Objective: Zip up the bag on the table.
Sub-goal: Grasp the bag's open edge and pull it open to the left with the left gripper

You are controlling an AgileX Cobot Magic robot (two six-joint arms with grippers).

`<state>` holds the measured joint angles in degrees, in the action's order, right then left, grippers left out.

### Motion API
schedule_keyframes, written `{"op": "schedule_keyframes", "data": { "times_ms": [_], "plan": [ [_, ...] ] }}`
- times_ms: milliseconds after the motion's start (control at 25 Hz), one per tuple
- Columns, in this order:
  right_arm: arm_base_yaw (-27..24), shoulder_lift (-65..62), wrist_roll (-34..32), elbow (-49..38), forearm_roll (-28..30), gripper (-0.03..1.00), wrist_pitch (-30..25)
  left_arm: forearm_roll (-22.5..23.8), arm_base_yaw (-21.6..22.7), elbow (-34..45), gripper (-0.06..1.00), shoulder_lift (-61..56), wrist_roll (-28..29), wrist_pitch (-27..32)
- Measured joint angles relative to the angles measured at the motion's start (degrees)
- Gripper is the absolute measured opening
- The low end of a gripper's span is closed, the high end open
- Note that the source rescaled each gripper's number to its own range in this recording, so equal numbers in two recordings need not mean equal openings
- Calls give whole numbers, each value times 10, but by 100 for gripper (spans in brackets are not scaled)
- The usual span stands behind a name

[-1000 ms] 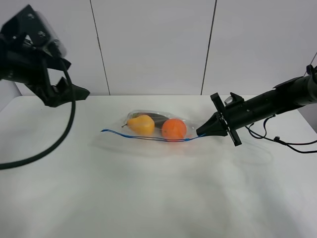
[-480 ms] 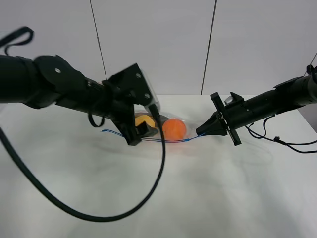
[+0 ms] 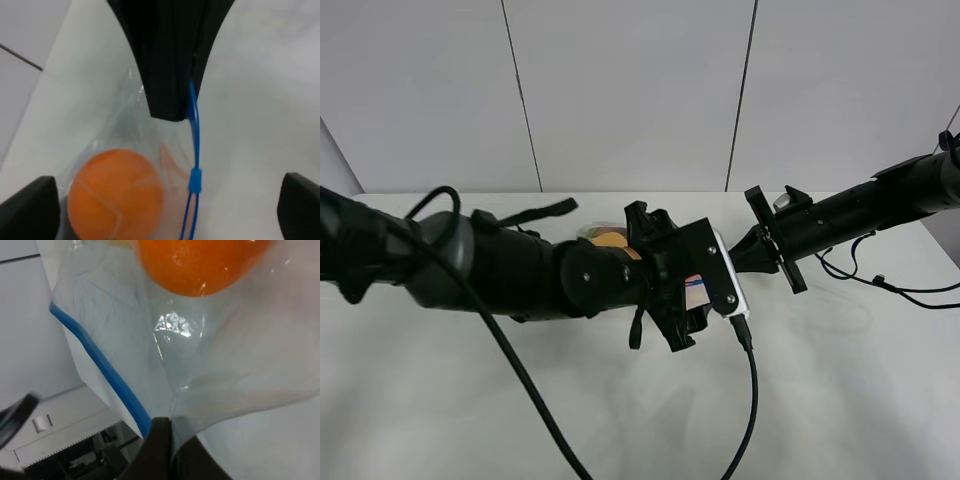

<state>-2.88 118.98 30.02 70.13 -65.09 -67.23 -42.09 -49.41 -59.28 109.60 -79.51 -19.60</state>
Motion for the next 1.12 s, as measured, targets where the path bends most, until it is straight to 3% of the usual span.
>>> {"op": "schedule_keyframes", "data": {
  "times_ms": [160, 440, 640, 1120],
  "plan": [
    [0, 0, 0, 0, 0, 0, 0, 1, -4, 0, 97, 41, 16, -48],
    [0, 0, 0, 0, 0, 0, 0, 81, -6, 0, 55, 72, 109, -78],
    [0, 0, 0, 0, 0, 0, 0, 159, -6, 0, 43, 72, 162, -95],
    [0, 0, 0, 0, 0, 0, 0, 170, -7, 0, 16, 72, 167, -95]
  ]
}}
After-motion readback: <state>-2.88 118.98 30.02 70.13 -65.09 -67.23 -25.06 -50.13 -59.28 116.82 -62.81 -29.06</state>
